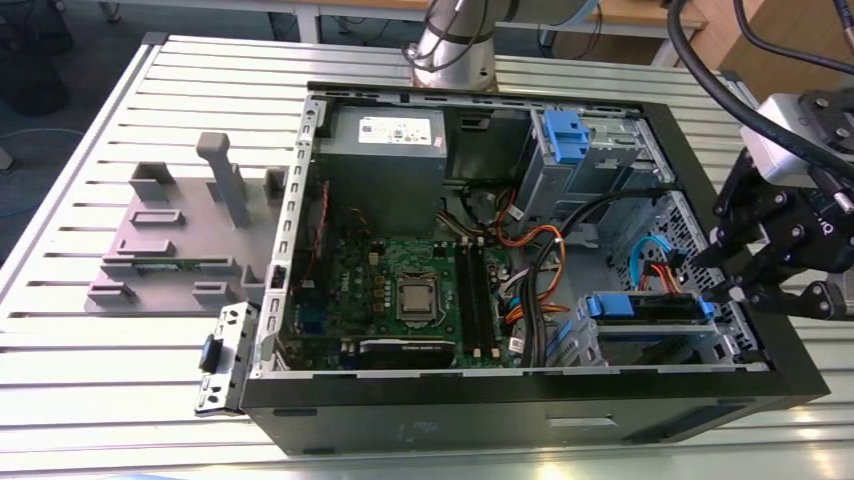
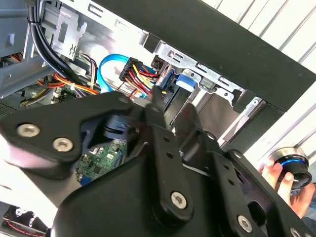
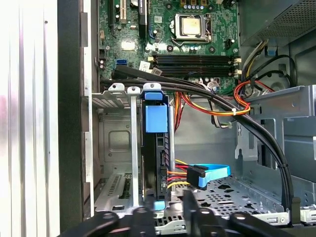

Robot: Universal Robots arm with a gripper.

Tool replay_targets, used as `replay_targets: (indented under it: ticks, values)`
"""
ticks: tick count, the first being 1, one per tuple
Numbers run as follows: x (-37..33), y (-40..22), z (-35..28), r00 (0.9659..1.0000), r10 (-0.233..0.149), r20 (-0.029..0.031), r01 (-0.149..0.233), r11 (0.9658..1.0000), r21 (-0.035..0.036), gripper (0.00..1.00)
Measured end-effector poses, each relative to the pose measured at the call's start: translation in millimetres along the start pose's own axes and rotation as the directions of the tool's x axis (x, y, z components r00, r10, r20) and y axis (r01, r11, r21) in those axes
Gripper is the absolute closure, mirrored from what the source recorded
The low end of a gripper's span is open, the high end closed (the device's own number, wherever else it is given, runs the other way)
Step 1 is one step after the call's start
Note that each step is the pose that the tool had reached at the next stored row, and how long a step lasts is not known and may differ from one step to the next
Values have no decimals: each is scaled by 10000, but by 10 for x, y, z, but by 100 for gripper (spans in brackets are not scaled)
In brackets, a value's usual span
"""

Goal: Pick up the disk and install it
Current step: 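Insert the second disk wire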

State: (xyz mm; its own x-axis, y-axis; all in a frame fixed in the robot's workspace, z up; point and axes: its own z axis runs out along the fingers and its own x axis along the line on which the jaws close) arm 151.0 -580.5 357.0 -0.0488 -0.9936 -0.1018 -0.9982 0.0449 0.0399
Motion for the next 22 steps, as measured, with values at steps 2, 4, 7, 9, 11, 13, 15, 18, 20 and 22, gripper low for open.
replay_targets:
  ticks: [2, 4, 7, 9, 11, 13, 15, 18, 20, 22]
  values:
    - [0, 0, 0, 10000, 1, 0, -1, 10000, 0, 58]
    - [0, 0, -3, 10000, 0, -3, 0, 10000, 0, 58]
    - [-8, 3, -77, 10000, 1, -2, -1, 10000, 1, 58]
    - [-14, 5, -123, 10000, 1, -3, -1, 10000, 1, 58]
    - [-26, 11, -128, 10000, -1, 1, 1, 10000, 1, 58]
    - [-51, 32, -125, 10000, 1, -2, -1, 10000, 2, 58]
    - [-85, 66, -118, 10000, -1, -2, 1, 10000, 2, 58]
    - [-136, 120, -94, 10000, 0, -10, 0, 10000, 2, 58]
    - [-144, 141, -62, 10000, 1, -24, -1, 10000, 3, 58]
    - [-141, 151, -25, 10000, 2, -43, -2, 10000, 4, 58]
